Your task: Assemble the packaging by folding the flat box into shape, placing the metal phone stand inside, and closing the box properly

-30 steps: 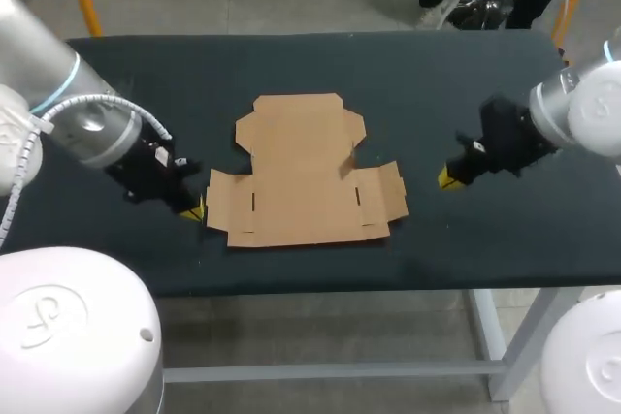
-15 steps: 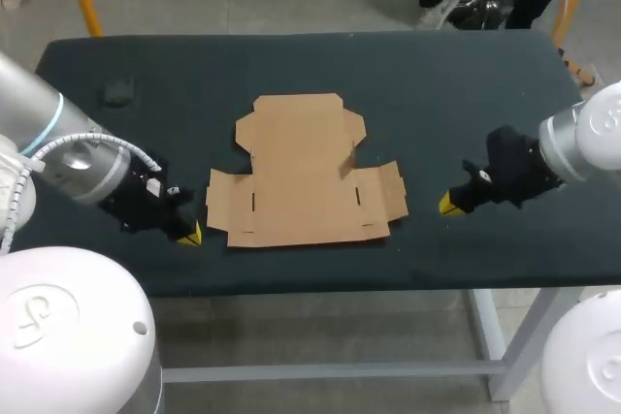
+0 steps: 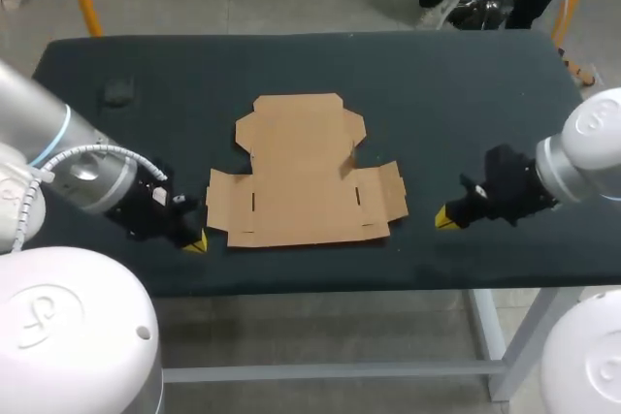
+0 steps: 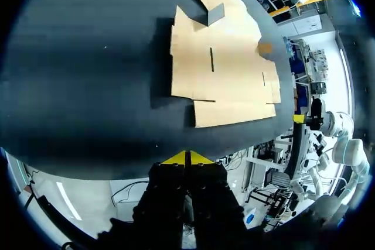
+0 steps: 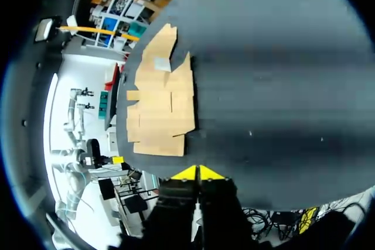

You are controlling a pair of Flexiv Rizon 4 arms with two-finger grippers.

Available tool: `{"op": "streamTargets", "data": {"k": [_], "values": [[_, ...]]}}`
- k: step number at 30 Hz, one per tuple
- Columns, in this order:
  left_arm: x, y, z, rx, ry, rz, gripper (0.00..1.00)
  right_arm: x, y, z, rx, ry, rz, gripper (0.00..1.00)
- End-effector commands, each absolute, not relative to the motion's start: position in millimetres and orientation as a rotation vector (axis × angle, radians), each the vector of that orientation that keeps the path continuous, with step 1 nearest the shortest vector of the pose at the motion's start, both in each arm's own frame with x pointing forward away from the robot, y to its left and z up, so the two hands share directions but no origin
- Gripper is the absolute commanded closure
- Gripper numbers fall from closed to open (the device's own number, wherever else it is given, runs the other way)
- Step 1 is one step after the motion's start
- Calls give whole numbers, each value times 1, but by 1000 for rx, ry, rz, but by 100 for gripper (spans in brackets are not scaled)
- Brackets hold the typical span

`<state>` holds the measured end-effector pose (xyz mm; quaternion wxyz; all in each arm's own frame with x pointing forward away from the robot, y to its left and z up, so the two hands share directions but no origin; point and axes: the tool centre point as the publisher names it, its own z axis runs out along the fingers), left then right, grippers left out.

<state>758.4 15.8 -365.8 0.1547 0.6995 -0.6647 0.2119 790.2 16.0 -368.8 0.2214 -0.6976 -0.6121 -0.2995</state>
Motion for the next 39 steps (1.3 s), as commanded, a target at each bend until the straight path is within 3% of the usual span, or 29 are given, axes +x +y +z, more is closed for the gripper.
{"op": "streamTargets", "data": {"k": [1,39], "values": [[761,14,-366,2007,-1906,597,100,790,15,-369,-1925,-1691,-831,100],[778,2,-413,1874,-1815,614,100,797,59,-406,-1903,-1590,-802,100]]}}
